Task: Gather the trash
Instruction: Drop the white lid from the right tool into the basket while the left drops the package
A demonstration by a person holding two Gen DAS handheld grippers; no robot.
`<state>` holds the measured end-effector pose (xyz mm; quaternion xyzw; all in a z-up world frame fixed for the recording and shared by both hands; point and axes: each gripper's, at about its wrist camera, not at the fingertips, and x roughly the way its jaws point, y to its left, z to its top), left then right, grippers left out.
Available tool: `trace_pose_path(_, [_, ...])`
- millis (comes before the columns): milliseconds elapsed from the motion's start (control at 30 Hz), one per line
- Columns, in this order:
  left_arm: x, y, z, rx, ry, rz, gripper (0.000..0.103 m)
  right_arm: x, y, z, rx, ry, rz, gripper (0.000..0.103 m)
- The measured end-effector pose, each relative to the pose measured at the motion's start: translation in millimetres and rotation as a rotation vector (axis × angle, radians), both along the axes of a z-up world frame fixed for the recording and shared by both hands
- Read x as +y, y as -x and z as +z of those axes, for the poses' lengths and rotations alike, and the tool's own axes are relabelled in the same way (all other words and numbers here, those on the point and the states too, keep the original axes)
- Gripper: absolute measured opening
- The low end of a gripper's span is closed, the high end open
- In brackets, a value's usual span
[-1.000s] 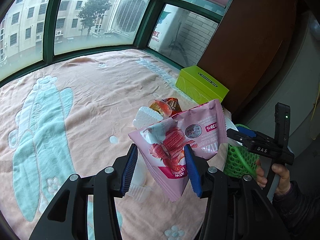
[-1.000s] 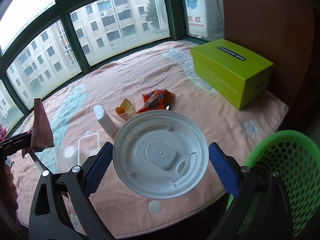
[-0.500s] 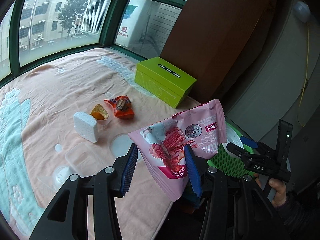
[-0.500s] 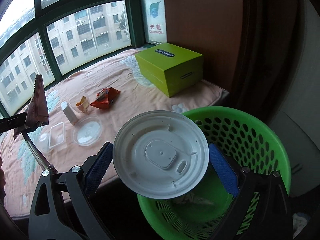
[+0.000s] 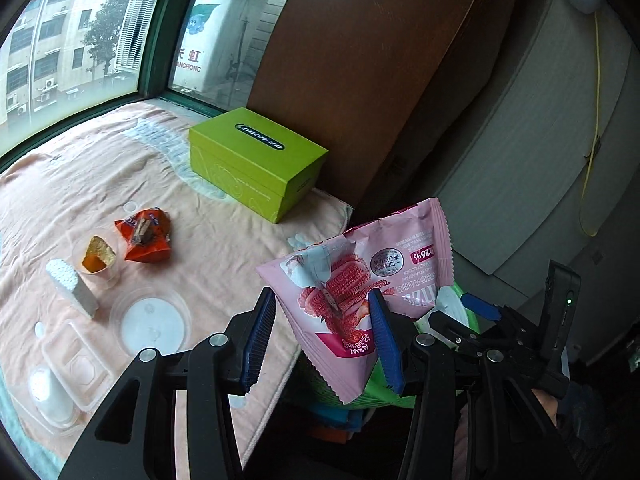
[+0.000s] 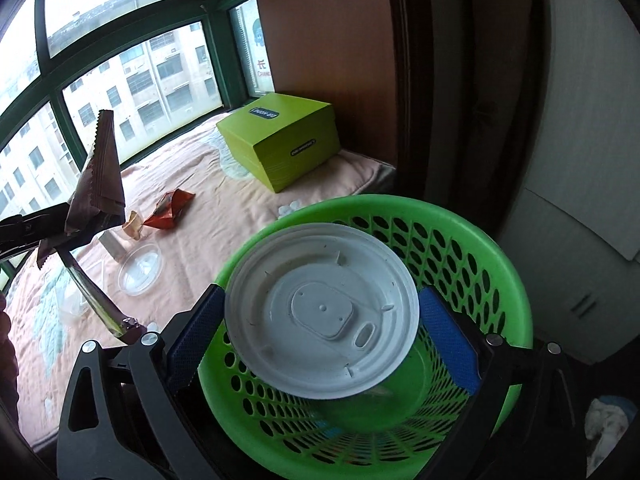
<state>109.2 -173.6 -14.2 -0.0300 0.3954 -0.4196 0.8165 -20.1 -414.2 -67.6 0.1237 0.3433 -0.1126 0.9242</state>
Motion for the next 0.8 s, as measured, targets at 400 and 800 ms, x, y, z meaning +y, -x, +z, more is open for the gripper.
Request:
trace_pose_path(400, [-50,10,-13,0.027,-0.036,-0.055,0.046,-28,33,12,-0.050,-0.007,-0.079,0.098])
trace_pose_path(800, [-83,30,-27,0.053,-0.085,-0.103,0.054,-45,60,23,-0.112,-0.015,-0.138,0.098])
